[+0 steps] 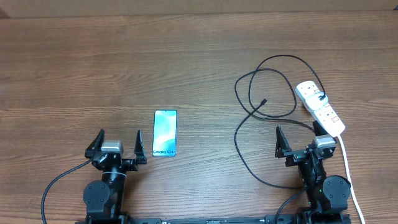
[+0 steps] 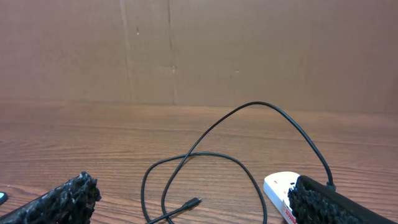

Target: Plug charger to phone and switch on socket

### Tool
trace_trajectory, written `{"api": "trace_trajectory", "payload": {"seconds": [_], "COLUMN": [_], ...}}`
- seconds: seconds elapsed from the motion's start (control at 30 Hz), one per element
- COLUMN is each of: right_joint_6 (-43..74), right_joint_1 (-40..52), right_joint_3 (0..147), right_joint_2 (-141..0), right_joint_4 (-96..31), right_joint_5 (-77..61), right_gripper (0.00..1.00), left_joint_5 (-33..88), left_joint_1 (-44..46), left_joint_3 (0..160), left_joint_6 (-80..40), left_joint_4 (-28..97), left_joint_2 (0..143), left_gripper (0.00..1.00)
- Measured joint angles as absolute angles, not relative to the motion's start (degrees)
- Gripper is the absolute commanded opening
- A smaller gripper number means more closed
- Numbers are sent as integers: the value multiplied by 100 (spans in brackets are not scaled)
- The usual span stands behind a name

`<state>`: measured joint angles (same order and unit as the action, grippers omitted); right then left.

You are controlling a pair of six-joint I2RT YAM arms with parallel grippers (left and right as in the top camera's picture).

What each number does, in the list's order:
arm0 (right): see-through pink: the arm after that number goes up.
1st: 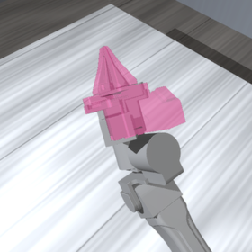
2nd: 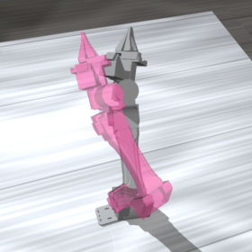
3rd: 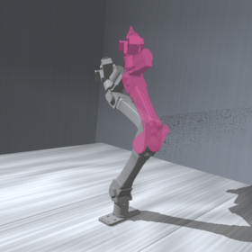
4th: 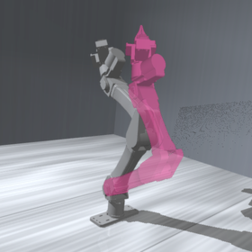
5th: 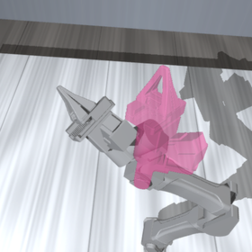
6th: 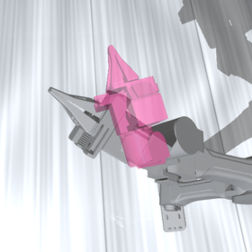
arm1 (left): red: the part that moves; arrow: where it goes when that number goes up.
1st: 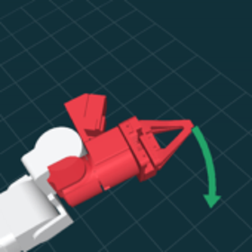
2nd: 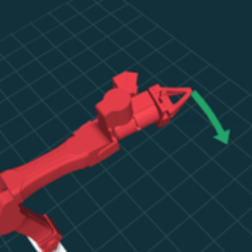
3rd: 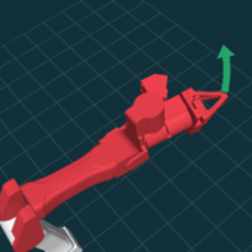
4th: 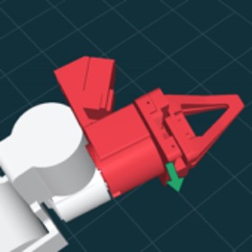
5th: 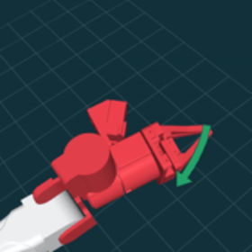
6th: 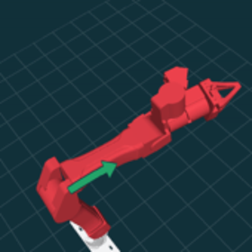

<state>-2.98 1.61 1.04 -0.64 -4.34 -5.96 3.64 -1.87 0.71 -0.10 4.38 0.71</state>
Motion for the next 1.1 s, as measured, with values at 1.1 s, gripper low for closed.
{"api": "trace_trajectory", "payload": {"seconds": [1.1], "right_joint_6": [-301], "right_joint_1": [161], "right_joint_3": [104], "right_joint_2": [-64], "right_joint_4": [-434], "right_joint_5": [-593], "right_gripper": [100], "left_joint_5": [788], "left_joint_1": [-187], "left_joint_3": [3253], "left_joint_6": [-840], "left_joint_4": [320], "left_joint_2": [2746], "left_gripper": [100]}}
